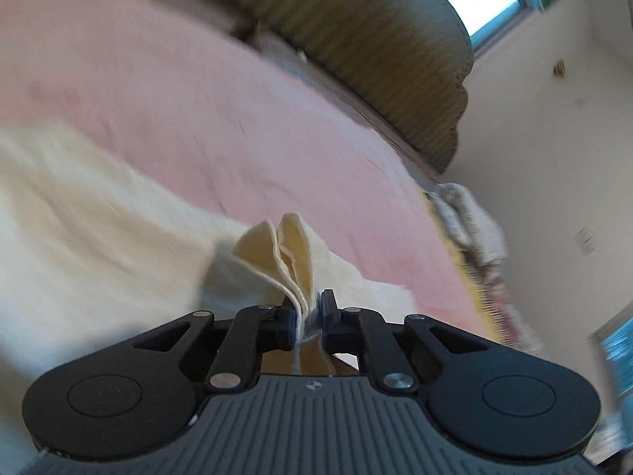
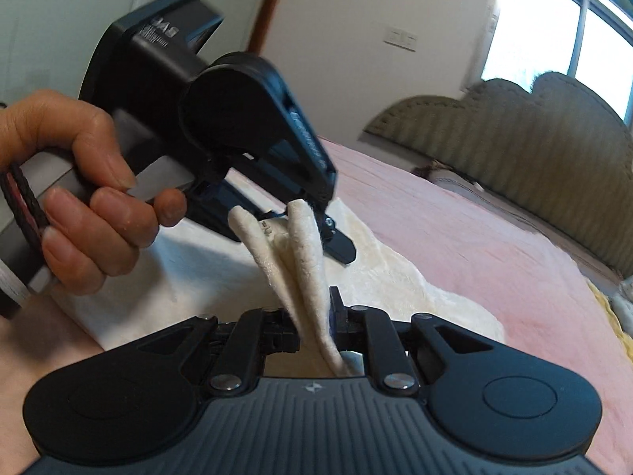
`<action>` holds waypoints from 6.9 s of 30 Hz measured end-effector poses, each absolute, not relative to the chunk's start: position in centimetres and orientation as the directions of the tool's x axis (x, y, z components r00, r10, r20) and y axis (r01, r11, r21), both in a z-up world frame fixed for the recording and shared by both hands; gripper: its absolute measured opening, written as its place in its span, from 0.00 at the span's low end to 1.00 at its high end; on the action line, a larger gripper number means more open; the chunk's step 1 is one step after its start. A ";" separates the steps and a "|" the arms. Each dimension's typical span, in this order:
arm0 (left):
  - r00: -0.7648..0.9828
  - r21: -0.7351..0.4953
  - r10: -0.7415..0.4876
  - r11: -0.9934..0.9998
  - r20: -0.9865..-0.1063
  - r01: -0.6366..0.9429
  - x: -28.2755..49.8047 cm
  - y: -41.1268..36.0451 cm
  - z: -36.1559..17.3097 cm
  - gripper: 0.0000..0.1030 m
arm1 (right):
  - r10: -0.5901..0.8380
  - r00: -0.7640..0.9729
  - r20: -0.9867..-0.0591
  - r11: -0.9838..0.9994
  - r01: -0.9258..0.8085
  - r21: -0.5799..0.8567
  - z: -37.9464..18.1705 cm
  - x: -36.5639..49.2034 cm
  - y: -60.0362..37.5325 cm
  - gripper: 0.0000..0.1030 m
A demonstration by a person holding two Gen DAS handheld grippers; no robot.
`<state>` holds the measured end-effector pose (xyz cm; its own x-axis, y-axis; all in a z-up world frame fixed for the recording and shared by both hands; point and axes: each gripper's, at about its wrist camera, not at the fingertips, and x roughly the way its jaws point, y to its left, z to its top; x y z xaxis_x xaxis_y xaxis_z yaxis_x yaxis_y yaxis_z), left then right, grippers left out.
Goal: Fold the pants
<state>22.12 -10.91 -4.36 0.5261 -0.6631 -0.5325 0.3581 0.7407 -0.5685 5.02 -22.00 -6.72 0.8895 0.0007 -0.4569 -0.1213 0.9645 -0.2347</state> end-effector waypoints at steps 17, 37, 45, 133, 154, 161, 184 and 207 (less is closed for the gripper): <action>0.660 -0.240 -0.397 0.917 -0.638 0.320 20.4 -7.0 -5.0 0.13 | 0.208 0.779 -0.591 0.869 -0.425 -0.255 -6.7 7.2 -17.0 0.22; 0.771 -0.026 -0.297 0.939 -0.563 0.343 19.0 -9.1 -0.3 0.52 | -0.075 0.797 -0.600 0.994 0.008 -0.113 -5.2 5.8 -30.8 0.24; 0.657 0.036 -0.453 0.807 -0.602 0.589 19.3 -16.7 -2.0 0.69 | -0.012 0.781 -0.624 1.000 0.011 -0.005 -5.8 7.3 -31.0 0.25; 0.662 -0.808 -0.509 0.524 -0.550 -0.269 19.9 26.5 -7.0 0.24 | 0.641 0.617 -0.457 0.739 -0.657 0.150 1.6 15.6 -1.0 0.14; 0.858 -0.512 -0.308 0.857 -0.412 0.061 12.9 12.7 6.8 0.14 | 0.547 0.753 -0.366 0.835 -0.460 0.301 3.1 17.0 -3.8 0.15; 0.857 -0.439 -0.393 0.869 -0.334 0.228 11.4 3.6 9.5 0.16 | 0.481 0.841 -0.248 0.850 -0.379 0.366 5.1 13.0 -10.8 0.15; 0.707 -0.301 -0.557 0.830 -0.435 0.469 14.4 -19.8 0.9 0.31 | 0.283 0.906 -0.316 0.862 -0.095 0.498 -1.3 10.5 -29.4 0.15; 0.629 -0.324 -0.609 0.792 -0.483 0.517 16.9 -15.9 -0.2 0.69 | -0.174 0.872 -0.457 0.836 0.377 0.399 -3.0 2.9 -36.4 0.32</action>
<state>16.90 -15.92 -0.16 0.6291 -0.6088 -0.4834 0.5174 0.7920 -0.3240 2.85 -36.36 -2.96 0.8721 -0.1745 -0.4572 0.3767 0.8358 0.3994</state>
